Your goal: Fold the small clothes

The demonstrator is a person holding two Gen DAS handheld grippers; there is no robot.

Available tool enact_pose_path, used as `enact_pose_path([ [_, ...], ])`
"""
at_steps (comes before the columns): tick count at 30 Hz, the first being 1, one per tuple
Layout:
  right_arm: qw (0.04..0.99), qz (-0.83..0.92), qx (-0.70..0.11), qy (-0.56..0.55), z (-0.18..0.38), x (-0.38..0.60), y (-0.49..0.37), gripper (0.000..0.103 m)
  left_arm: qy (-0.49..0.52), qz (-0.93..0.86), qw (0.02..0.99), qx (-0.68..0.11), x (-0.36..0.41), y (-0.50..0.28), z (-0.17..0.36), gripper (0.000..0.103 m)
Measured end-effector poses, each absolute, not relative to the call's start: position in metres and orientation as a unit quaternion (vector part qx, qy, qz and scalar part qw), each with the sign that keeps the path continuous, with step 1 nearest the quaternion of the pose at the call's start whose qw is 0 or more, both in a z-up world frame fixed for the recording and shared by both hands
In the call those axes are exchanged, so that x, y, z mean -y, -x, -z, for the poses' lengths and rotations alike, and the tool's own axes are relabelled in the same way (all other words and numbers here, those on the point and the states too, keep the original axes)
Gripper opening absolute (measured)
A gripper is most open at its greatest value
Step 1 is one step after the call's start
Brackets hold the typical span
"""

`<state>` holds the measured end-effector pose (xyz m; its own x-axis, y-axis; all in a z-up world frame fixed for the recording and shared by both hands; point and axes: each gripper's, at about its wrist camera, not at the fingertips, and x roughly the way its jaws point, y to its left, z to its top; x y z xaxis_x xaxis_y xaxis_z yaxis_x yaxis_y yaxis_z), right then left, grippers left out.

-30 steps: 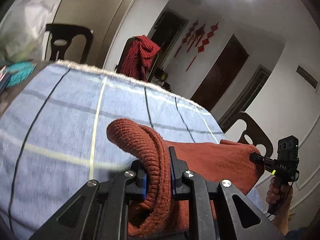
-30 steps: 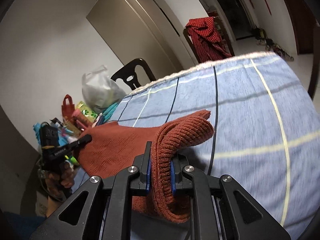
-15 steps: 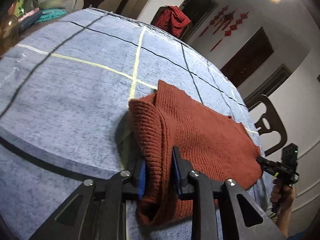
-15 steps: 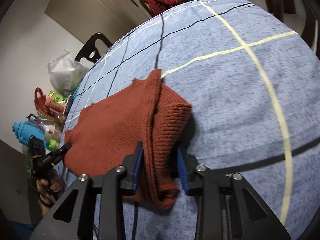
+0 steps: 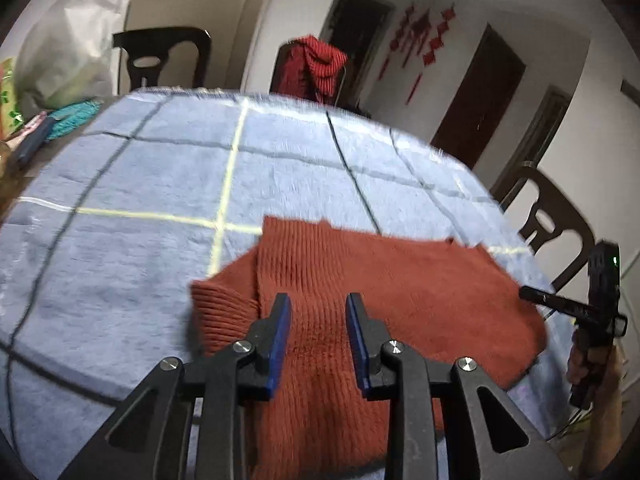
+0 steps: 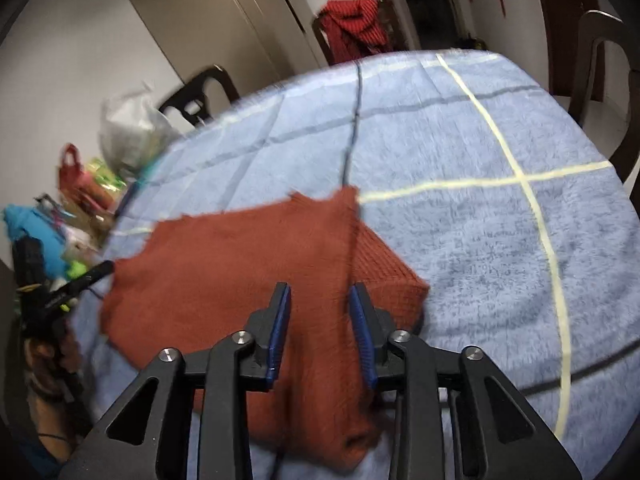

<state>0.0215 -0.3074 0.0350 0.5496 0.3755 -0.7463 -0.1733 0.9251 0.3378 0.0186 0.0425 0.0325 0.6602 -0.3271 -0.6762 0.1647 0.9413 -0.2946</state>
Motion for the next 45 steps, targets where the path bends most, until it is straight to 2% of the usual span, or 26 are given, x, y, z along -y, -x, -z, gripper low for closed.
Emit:
enact_pose_path([
  [2, 0.874, -0.14, -0.453, -0.102, -0.024, 0.312, -0.029, 0.022, 0.097, 0.124, 0.899, -0.409, -0.04, -0.026, -0.017, 0.031],
  [10, 0.887, -0.157, -0.424, -0.095, -0.048, 0.304, -0.028, 0.022, 0.093, 0.131, 0.904, -0.396, -0.034, -0.031, -0.027, 0.031],
  [15, 0.874, -0.131, -0.463, -0.072, -0.022, 0.294, -0.059, 0.02, 0.078, 0.106, 0.904, -0.407, -0.026, -0.046, -0.015, 0.032],
  [28, 0.889, -0.145, -0.43, -0.06, -0.042, 0.288, -0.046, 0.02, 0.063, 0.092, 0.906, -0.407, -0.022, -0.045, -0.02, 0.034],
  [45, 0.877, -0.236, -0.419, 0.023, -0.049, 0.222, 0.002, 0.022, 0.023, 0.108, 0.916, -0.386, 0.009, 0.001, -0.037, 0.038],
])
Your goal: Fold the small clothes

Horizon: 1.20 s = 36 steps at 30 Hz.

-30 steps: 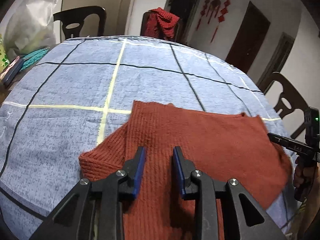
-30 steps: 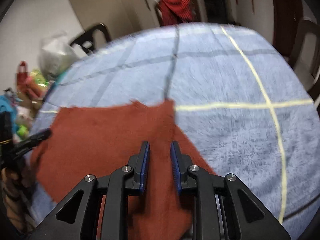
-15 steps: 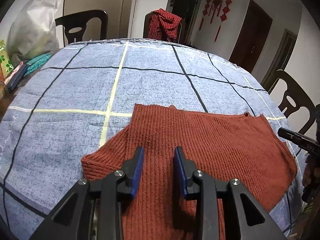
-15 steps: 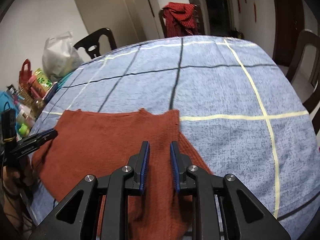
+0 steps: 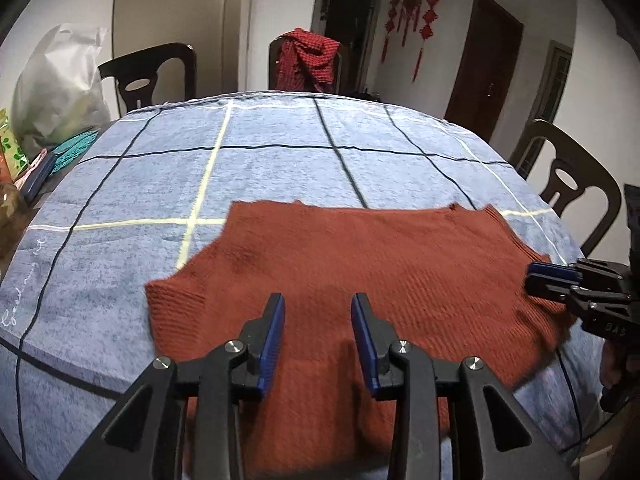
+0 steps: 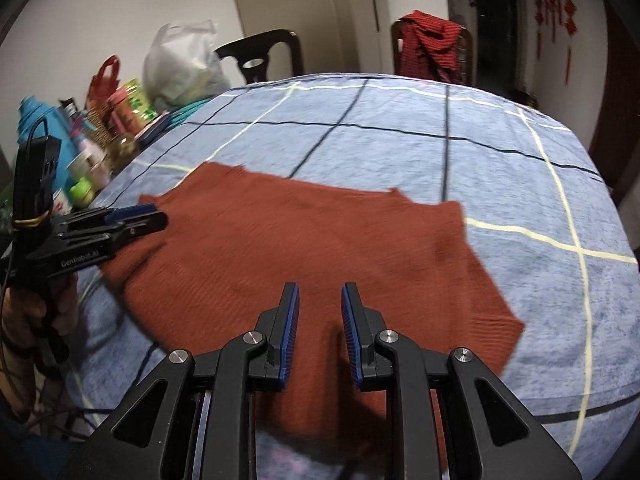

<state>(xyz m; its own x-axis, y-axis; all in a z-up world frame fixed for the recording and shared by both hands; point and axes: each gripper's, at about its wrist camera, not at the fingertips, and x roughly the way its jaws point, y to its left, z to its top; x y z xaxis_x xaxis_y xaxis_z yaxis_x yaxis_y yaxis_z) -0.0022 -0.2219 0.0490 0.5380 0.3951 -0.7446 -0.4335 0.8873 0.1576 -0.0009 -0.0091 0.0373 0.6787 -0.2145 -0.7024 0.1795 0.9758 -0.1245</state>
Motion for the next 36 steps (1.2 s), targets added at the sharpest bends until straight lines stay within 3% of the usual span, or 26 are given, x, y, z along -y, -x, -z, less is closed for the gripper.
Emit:
enact_pose_path([
  [7, 0.866, -0.269, -0.419, 0.042, -0.04, 0.205, 0.024, 0.022, 0.023, 0.145, 0.911, -0.385, 0.022, 0.028, -0.031, 0.043],
  [12, 0.863, -0.268, -0.422, 0.075, -0.027, 0.193, 0.029, 0.022, -0.023, 0.15, 0.91, -0.387, 0.046, 0.035, -0.019, 0.053],
  [25, 0.866, -0.26, -0.418, 0.088, -0.027, 0.208, 0.045, 0.022, -0.045, 0.178, 0.903, -0.388, 0.067, 0.043, -0.017, 0.057],
  [36, 0.879, -0.212, -0.422, 0.059, -0.031, 0.255, 0.053, 0.022, 0.006, 0.161, 0.906, -0.392, 0.026, 0.051, -0.019, 0.057],
])
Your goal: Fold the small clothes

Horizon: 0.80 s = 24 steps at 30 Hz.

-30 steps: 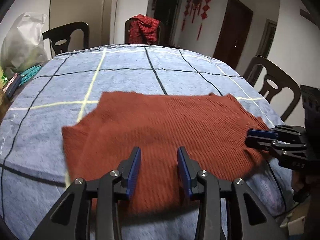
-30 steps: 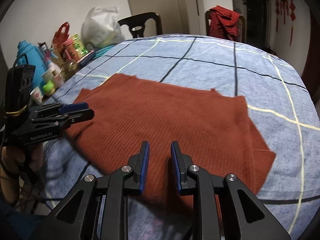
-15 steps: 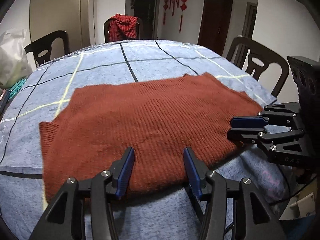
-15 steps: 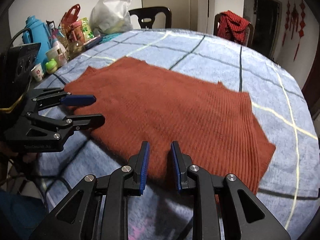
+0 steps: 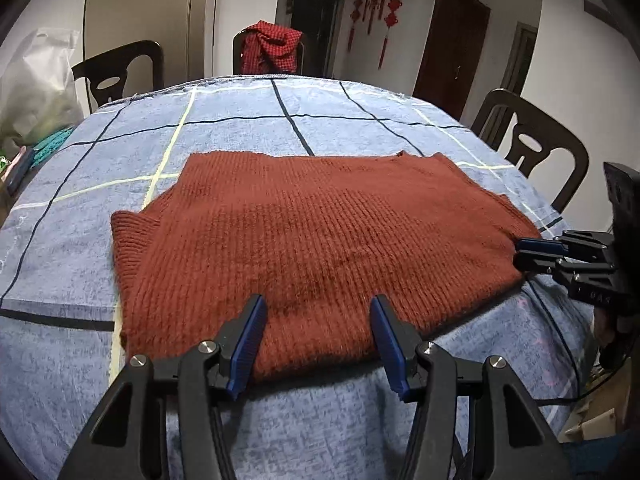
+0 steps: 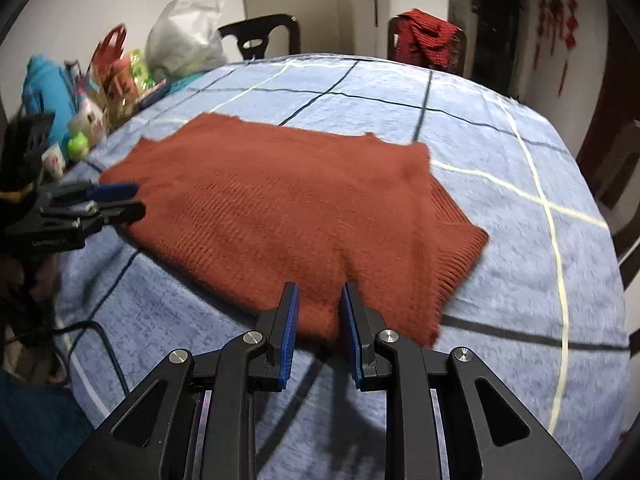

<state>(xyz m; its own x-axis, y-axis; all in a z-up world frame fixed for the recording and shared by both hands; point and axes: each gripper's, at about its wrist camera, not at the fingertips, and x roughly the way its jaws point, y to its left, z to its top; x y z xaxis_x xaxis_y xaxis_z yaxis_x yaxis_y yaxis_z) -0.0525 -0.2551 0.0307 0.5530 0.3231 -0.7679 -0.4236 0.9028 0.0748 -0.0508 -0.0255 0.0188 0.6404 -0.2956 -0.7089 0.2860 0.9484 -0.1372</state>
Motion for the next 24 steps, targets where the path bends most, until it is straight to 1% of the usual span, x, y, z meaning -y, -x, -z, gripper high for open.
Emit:
enact_pose_path([
  [4, 0.889, -0.198, -0.41, 0.042, -0.039, 0.268, 0.05, 0.022, -0.004, 0.152, 0.91, -0.386, 0.02, 0.05, -0.023, 0.057],
  [7, 0.883, -0.181, -0.432, 0.026, -0.03, 0.277, 0.04, 0.022, 0.012, 0.144, 0.908, -0.394, 0.009, 0.042, -0.021, 0.057],
  [9, 0.883, -0.185, -0.432, 0.008, -0.034, 0.28, 0.039, 0.022, 0.021, 0.143, 0.908, -0.393, 0.005, 0.04, -0.024, 0.057],
  [15, 0.893, -0.181, -0.412, -0.014, -0.044, 0.278, 0.023, 0.022, 0.021, 0.127, 0.916, -0.379, -0.001, 0.02, -0.032, 0.057],
  [18, 0.89, -0.16, -0.425, -0.027, -0.035, 0.28, 0.005, 0.022, 0.028, 0.107, 0.912, -0.396, -0.007, 0.002, -0.024, 0.057],
  [20, 0.888, -0.147, -0.434, -0.039, -0.028, 0.284, -0.002, 0.017, 0.03, 0.099, 0.911, -0.398, -0.01, -0.002, -0.02, 0.057],
  [24, 0.888, -0.144, -0.432, -0.059, -0.035, 0.29, -0.009, 0.017, 0.037, 0.107, 0.909, -0.401, -0.01, -0.009, -0.026, 0.057],
])
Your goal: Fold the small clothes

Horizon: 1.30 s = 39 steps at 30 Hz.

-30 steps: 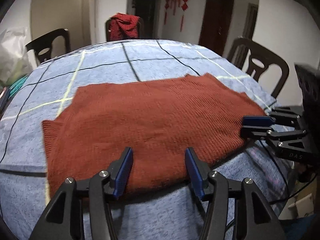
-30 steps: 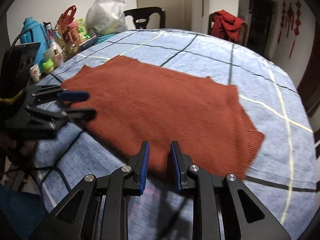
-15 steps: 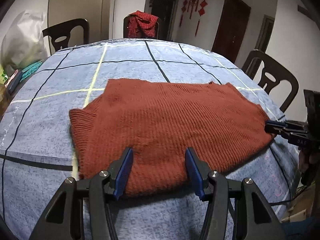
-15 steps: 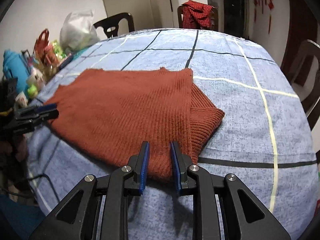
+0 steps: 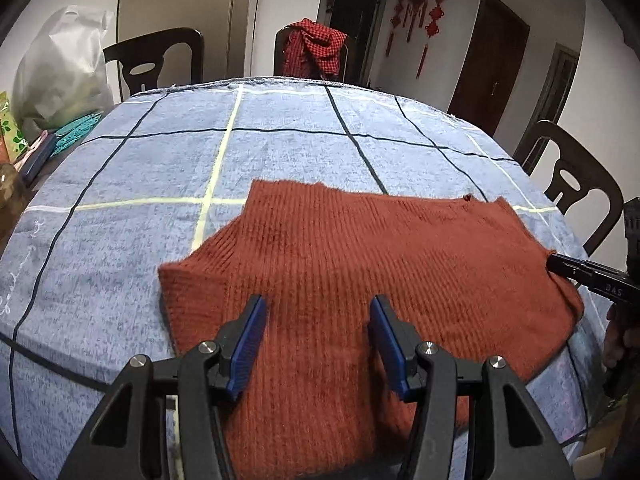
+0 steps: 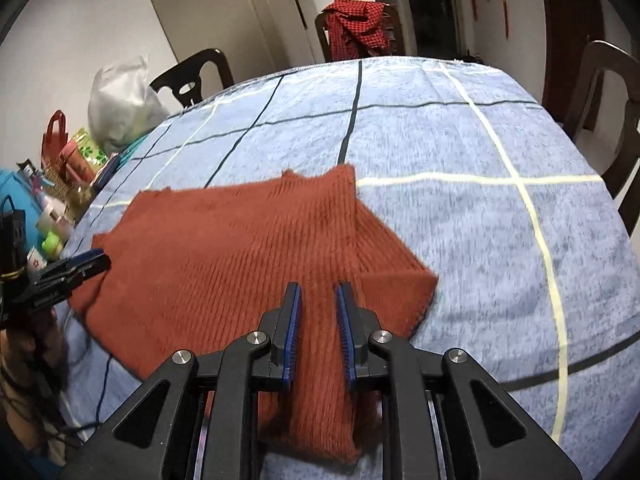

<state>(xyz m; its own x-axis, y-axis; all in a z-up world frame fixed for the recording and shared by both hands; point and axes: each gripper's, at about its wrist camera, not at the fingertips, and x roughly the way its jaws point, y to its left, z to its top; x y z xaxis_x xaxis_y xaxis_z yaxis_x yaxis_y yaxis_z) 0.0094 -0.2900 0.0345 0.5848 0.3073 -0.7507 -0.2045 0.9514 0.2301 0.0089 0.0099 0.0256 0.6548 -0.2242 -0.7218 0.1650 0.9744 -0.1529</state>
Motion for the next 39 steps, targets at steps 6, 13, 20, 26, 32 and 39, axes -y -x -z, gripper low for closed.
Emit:
enact_pose_path([
  [6, 0.888, -0.167, -0.426, -0.04, -0.044, 0.266, -0.035, 0.017, 0.035, 0.132, 0.909, -0.393, 0.002, -0.035, -0.037, 0.057],
  [13, 0.892, -0.133, -0.431, -0.014, -0.044, 0.258, -0.066, 0.02, 0.028, 0.093, 0.906, -0.411, 0.0, -0.067, -0.036, 0.057],
  [20, 0.881, -0.103, -0.459, -0.045, -0.029, 0.279, -0.092, 0.02, 0.056, 0.06, 0.9, -0.428, -0.021, -0.093, -0.026, 0.053],
  [26, 0.883, -0.1, -0.458, -0.027, -0.03, 0.277, -0.095, 0.004, 0.07, 0.056, 0.901, -0.424, -0.026, -0.096, -0.014, 0.035],
  [32, 0.881, -0.104, -0.459, -0.05, -0.025, 0.29, -0.101, 0.004, 0.08, 0.052, 0.904, -0.416, -0.028, -0.093, -0.014, 0.033],
  [39, 0.893, -0.128, -0.429, -0.038, -0.05, 0.271, -0.083, 0.005, 0.073, 0.064, 0.913, -0.397, -0.016, -0.079, -0.037, 0.033],
])
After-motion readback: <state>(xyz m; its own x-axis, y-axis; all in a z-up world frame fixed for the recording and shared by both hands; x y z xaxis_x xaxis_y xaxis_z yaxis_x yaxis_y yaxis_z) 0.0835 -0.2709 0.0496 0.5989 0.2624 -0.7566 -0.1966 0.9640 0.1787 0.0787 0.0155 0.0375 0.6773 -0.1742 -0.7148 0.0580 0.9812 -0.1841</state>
